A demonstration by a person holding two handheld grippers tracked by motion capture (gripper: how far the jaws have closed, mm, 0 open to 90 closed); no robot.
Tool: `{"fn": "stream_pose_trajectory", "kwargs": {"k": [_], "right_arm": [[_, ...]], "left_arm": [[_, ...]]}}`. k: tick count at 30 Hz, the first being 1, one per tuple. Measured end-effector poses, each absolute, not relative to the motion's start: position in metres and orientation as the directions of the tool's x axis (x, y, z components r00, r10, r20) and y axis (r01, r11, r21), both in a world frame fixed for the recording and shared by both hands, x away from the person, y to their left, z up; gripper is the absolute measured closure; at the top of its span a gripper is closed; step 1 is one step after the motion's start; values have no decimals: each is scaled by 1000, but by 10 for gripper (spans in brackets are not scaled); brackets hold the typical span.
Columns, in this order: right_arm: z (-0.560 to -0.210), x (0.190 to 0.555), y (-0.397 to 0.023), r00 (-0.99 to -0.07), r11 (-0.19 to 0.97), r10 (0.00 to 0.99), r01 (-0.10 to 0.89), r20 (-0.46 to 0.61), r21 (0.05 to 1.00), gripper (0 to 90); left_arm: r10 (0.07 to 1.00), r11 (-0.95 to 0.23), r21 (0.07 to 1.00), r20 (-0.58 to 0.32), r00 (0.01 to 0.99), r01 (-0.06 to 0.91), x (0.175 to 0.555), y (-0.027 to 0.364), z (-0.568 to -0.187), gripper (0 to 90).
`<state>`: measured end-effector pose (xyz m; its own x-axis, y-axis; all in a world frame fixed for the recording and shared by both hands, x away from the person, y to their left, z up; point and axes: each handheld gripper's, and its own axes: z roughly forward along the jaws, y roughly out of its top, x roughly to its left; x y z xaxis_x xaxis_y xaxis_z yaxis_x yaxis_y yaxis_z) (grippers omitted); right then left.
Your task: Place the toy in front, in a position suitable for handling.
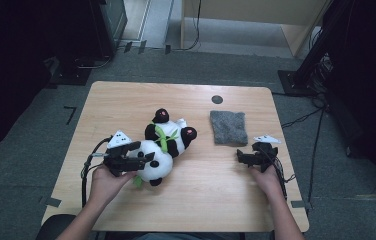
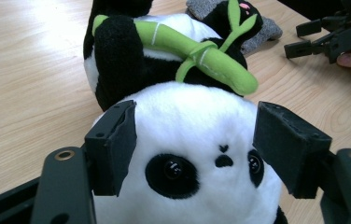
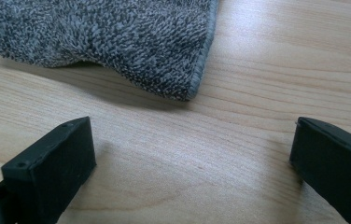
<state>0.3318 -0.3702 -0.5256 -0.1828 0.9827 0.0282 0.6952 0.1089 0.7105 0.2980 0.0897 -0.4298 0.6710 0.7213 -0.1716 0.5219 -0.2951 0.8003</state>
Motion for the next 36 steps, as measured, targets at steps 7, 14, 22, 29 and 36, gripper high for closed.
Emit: {"fn": "stream_pose_trajectory", "kwargs": {"k": [7,14,22,29,36], "right_arm": [[-526,332,-370,-183,109,983,695,28,710,0],[-526,332,-370,-183,109,983,695,28,710,0],[-526,332,-370,-183,109,983,695,29,710,0],[-526,332,-370,-183,109,983,695,28,710,0],[-526,332,-370,-182,108,983,695,29,710,0]], "left_arm": [[728,-339,790,-124,675,510,290,87,-437,285],[733,-317,786,-152,663,530,296,95,-440,270],[755,-315,771,-149,638,553,296,103,-442,246],[748,-298,780,-167,642,550,300,112,-444,242],[763,-273,793,-167,625,544,307,129,-441,250]]}}
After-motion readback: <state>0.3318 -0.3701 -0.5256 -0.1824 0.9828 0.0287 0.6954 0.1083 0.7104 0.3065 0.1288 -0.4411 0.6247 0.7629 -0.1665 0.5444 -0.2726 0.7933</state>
